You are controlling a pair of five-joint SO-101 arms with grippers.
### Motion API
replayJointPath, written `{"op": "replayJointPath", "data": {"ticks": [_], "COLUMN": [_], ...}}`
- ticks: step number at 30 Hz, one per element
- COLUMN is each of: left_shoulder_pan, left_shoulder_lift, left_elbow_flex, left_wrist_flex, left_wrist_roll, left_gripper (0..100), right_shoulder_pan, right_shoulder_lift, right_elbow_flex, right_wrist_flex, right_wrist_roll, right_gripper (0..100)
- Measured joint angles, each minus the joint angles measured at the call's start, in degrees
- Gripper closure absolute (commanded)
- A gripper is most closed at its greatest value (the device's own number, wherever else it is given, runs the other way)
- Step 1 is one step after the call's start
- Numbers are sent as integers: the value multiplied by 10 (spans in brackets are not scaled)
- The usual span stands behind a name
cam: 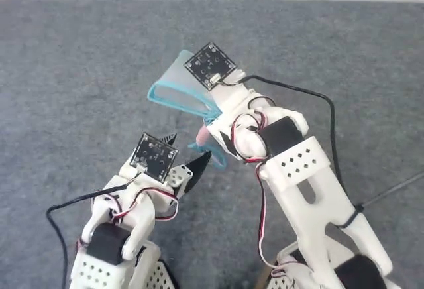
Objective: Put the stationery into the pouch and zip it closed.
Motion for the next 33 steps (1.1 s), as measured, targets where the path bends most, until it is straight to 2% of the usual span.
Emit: {"op": "replayJointPath", "data": {"ticks": [7, 11, 15, 25, 33], "left_shoulder_pan": [2, 5, 5, 9, 4], "left_shoulder_lift": [0, 0, 0, 2, 2], "left_elbow_flex": [37, 38, 48, 60, 59], "left_wrist_flex": [-62, -77, -82, -84, -82], "left_wrist_roll": [0, 0, 0, 0, 1], "left_gripper": [773, 775, 776, 991, 990], "right_shoulder_pan": [-19, -57, -66, -69, -67], "right_shoulder_lift": [-42, -45, -49, -57, -69], "right_elbow_flex": [0, 4, 24, 71, 170], "right_wrist_flex": [29, 36, 36, 10, -25], "right_wrist_roll": [0, 0, 0, 1, 47], "right_gripper": [991, 991, 991, 987, 851]}}
